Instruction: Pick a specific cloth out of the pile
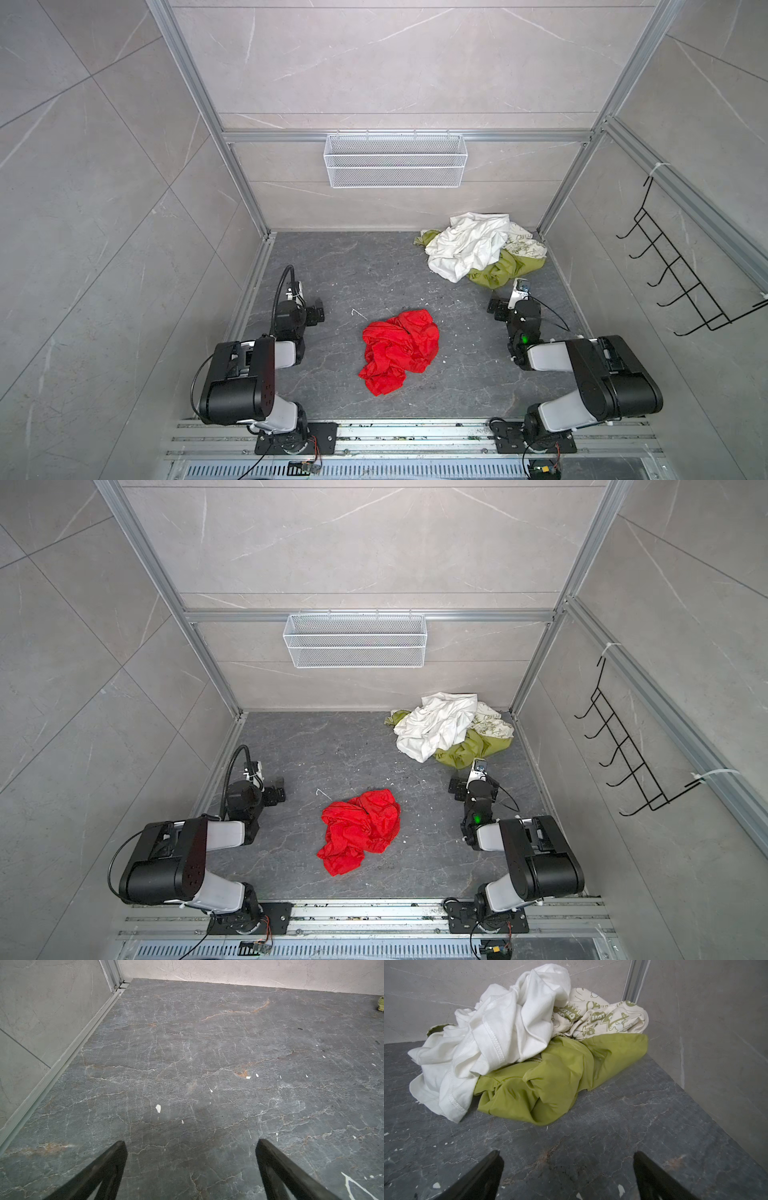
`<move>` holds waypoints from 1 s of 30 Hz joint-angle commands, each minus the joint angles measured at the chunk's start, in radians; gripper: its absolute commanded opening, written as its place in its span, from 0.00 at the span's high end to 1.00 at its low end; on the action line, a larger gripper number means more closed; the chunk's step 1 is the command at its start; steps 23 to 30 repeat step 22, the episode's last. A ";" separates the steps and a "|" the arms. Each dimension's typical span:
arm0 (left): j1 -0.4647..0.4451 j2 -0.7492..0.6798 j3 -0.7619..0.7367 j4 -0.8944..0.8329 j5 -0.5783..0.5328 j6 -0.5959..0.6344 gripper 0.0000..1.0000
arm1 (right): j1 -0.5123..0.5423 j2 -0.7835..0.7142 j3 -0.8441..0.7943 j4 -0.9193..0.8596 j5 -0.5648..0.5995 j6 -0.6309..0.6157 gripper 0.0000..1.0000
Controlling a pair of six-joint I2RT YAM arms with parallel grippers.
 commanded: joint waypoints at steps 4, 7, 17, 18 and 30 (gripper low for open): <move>0.007 0.006 0.027 0.032 0.021 -0.010 0.01 | -0.002 0.005 0.020 -0.013 -0.010 0.007 0.00; 0.006 0.006 0.027 0.031 0.021 -0.011 0.01 | -0.002 0.006 0.020 -0.015 -0.010 0.008 0.00; 0.007 0.004 0.027 0.031 0.019 -0.009 0.01 | -0.015 0.011 0.054 -0.075 -0.147 -0.024 0.00; 0.007 0.005 0.027 0.031 0.019 -0.009 0.01 | -0.015 0.010 0.054 -0.076 -0.147 -0.024 0.00; 0.006 0.002 0.024 0.035 0.020 -0.010 0.00 | -0.019 0.005 0.039 -0.049 -0.153 -0.021 0.00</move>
